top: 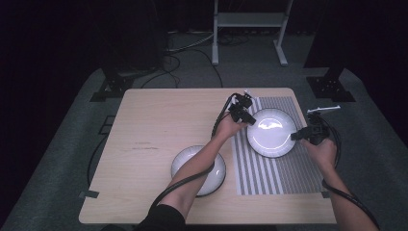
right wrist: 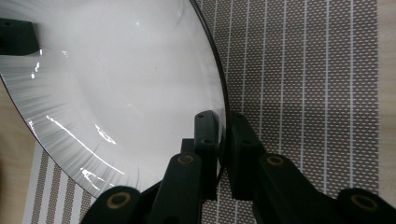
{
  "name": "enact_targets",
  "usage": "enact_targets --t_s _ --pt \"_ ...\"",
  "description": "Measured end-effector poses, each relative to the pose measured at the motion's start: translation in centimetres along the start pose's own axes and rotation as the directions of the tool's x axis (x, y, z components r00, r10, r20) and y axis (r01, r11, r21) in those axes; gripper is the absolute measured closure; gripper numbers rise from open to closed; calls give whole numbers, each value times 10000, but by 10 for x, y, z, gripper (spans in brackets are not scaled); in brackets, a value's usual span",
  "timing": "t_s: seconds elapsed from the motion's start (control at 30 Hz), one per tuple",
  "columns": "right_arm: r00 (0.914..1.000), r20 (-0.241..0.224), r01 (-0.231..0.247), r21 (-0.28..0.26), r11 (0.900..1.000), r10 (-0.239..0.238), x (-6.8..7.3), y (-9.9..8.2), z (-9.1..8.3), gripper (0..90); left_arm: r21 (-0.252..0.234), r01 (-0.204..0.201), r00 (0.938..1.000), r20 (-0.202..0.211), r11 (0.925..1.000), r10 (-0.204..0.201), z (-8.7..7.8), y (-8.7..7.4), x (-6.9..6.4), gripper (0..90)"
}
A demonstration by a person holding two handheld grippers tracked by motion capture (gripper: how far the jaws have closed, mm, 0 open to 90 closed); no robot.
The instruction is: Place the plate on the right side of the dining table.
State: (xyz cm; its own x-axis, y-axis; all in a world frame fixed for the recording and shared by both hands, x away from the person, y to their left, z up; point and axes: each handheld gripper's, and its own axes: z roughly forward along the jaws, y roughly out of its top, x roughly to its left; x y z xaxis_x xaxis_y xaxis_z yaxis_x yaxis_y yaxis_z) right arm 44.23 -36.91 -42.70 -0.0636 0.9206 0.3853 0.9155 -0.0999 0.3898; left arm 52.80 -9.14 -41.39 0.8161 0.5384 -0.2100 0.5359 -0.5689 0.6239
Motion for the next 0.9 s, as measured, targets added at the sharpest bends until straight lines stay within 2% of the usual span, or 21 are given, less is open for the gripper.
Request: enact_targets --t_s 0.13,0.2,0.23,0.33,0.4,0.43,0.5,0.57,0.73,0.9 --pt "9998 -111 -184 -65 9998 183 -2 -1 1 840 -46 -203 9991 -380 9998 201 -3 0 0 817" --pt "9995 -141 -276 -59 9996 275 -3 -1 2 839 -61 -179 9993 -318 9998 177 -5 0 2 822" --pt "9993 -156 -349 -87 9994 347 -4 0 3 835 -128 -157 9989 -446 9998 151 -8 1 2 820" --pt "9988 -189 -444 -134 9989 442 -4 1 5 806 -198 -236 9986 -480 9995 226 -13 2 3 803" --pt "9988 134 -466 41 9989 465 -3 2 10 790 -159 -267 9982 -538 9995 258 -15 1 3 802" --pt "9988 134 -466 41 9989 465 -3 2 10 790 -185 -225 9982 -561 9996 214 -15 -1 4 802" --pt "9972 -114 -742 -26 9972 742 -9 1 14 797 -112 -204 9983 -549 9997 197 -18 -3 7 796" --pt "9962 -139 -858 -45 9963 857 -10 1 16 794 -180 -139 9982 -581 9997 128 -20 -8 10 792" --pt "9970 -11 -778 -4 9970 777 -9 5 18 794 -185 -159 9983 -556 9997 149 -23 -12 10 778" --pt "9977 310 -602 104 9981 598 -6 7 21 776 -166 -276 9977 -628 9995 265 -27 -13 7 757"
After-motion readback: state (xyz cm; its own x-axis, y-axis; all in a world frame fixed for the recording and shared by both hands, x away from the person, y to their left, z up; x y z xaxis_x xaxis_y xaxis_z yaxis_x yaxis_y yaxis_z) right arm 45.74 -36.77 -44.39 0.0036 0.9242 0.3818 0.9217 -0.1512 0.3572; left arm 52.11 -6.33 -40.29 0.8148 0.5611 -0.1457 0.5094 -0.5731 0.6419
